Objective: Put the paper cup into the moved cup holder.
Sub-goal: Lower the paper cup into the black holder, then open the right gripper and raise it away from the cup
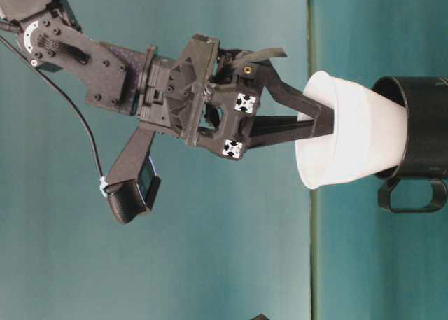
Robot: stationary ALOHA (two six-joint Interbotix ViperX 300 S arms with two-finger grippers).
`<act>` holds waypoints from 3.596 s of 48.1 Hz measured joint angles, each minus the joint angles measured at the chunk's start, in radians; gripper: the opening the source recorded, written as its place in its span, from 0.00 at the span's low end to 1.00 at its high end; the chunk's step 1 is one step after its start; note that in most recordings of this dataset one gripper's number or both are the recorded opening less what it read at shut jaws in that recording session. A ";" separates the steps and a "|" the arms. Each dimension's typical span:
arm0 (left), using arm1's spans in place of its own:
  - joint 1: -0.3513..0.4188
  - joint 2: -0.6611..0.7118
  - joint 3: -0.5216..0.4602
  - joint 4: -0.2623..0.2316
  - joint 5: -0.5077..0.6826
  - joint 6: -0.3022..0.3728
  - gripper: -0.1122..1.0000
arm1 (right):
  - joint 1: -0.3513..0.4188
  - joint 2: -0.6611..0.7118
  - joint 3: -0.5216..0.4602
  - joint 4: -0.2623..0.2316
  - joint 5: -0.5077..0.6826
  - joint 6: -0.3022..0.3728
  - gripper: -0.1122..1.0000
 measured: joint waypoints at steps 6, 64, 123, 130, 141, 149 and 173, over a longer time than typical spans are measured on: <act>0.000 0.000 0.000 0.000 0.000 0.000 0.87 | -0.002 0.009 0.000 0.000 0.002 0.000 0.11; 0.000 0.000 0.000 0.000 -0.002 0.000 0.87 | 0.002 0.011 0.009 0.009 -0.002 0.000 0.86; 0.000 0.000 0.000 0.000 0.000 -0.015 0.87 | 0.018 -0.259 0.161 -0.025 -0.123 -0.002 0.86; 0.000 -0.002 0.000 0.000 0.000 -0.015 0.87 | 0.018 -0.316 0.218 -0.028 -0.189 -0.003 0.86; 0.000 -0.002 0.000 0.000 0.000 -0.014 0.87 | 0.018 -0.353 0.259 -0.028 -0.216 -0.003 0.86; 0.000 -0.003 0.000 0.000 0.000 -0.014 0.87 | 0.018 -0.360 0.270 -0.028 -0.236 -0.003 0.86; 0.000 -0.003 0.000 0.000 0.000 -0.014 0.87 | 0.018 -0.360 0.272 -0.029 -0.239 -0.005 0.86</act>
